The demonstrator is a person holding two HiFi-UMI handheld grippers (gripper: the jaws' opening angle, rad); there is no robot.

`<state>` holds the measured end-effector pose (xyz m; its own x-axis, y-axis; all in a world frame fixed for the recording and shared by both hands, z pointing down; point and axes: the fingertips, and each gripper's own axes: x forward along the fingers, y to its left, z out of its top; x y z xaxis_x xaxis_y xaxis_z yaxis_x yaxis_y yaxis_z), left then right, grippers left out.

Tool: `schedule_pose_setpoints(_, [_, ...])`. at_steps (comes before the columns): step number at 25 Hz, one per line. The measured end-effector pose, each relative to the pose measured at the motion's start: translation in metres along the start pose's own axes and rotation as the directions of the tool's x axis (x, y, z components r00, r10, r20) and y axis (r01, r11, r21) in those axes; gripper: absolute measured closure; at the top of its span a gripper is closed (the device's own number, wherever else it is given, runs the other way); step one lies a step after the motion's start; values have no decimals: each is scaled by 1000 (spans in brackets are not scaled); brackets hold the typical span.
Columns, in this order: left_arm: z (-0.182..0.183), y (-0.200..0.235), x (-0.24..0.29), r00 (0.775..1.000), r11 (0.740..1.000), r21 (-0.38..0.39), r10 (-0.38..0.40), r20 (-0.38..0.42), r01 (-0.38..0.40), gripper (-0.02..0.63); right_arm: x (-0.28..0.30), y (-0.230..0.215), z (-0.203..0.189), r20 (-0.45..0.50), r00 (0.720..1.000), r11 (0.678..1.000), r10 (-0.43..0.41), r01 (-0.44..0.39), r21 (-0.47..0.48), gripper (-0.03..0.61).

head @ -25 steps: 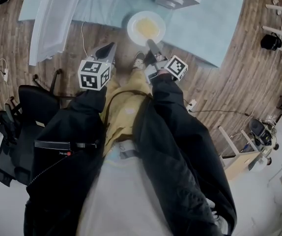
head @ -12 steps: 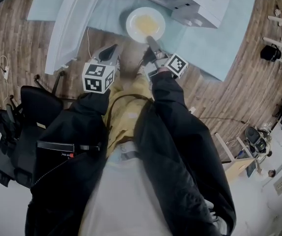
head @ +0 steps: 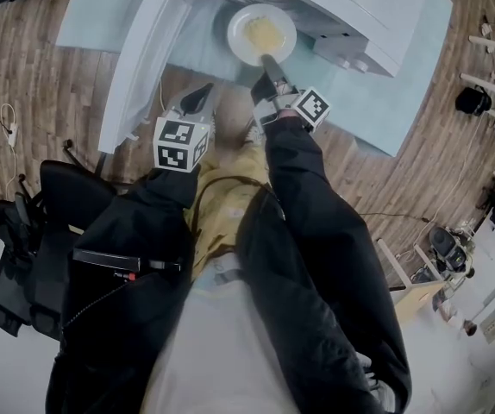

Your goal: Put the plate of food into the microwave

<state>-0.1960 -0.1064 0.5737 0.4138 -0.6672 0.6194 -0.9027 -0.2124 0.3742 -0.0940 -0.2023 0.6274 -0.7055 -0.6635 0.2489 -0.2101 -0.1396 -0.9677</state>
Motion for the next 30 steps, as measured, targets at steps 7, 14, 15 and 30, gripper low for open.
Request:
schedule_pose_setpoints(7, [-8,12,1,999,1000,-6,-27,-21,27,618,46,12,30,86,996,999,13,-17,51,571])
schedule_pose_setpoints(14, [-16,18,-2,999,999,-27,-38,-31,37,618,76,22,46,147,989,996,-6,-8,92,569])
schedule_pose_setpoints(15, [-17,19,-2,999,999,-29,-38,-32,37,618,78,23,48,154,988,995,-7,-8,98,569])
schedule_pose_setpoints(30, [-27,23,-10,999,998,-54,-19,-33,17,618,89,4,65,184,983,997,-23,8,82,490])
